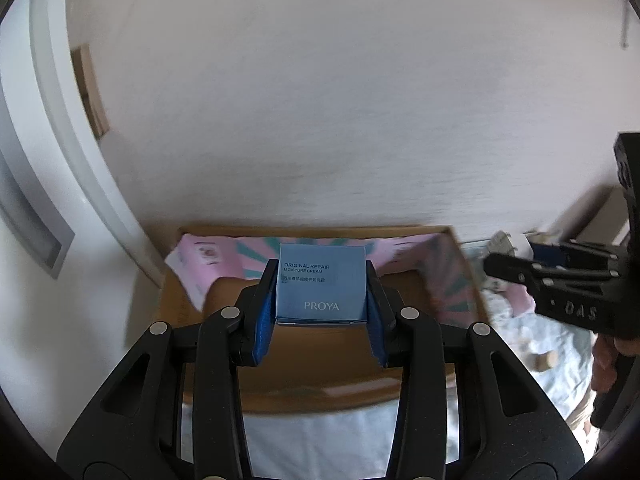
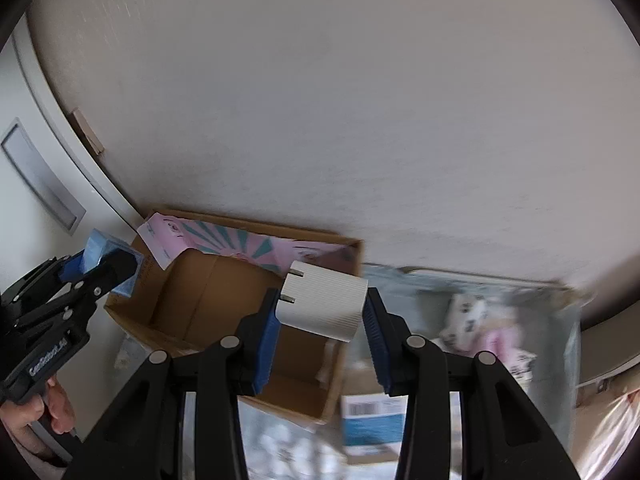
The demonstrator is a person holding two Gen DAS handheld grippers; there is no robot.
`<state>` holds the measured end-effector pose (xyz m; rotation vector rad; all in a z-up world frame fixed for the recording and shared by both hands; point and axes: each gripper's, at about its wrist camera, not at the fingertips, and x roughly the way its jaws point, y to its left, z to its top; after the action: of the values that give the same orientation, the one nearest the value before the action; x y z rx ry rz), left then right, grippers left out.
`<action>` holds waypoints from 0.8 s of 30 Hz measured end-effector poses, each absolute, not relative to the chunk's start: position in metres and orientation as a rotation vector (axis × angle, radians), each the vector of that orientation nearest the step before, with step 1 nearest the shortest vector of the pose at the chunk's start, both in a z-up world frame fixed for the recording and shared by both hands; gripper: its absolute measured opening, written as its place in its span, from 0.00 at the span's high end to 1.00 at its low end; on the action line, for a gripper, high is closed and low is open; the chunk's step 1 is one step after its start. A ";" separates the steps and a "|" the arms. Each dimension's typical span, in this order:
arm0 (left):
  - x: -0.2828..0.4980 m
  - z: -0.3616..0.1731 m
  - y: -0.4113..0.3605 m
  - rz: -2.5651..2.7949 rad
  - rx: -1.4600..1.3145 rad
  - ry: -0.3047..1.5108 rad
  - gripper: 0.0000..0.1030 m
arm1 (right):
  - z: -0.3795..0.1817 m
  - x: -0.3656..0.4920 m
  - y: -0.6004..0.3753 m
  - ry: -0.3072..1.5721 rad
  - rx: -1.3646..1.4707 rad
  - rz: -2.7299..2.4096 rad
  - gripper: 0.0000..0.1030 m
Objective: Organize objects
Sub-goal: 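Carry both items into the cardboard box and open both tools to release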
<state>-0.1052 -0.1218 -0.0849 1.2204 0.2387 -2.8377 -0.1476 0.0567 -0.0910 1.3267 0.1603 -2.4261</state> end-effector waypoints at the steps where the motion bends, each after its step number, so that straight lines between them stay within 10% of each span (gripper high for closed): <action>1: -0.109 -0.090 -0.127 -2.828 1.238 0.234 0.66 | -0.097 -0.150 0.050 0.162 1.345 -2.420 0.63; 24: -0.147 -0.174 -0.162 -2.708 1.497 0.218 0.66 | -0.184 -0.149 -0.027 0.247 1.516 -2.256 0.63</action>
<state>-0.1469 -0.1621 -0.1745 1.4967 0.2176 -2.7084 -0.1486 -0.0268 -0.1835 1.5164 0.2471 -2.2563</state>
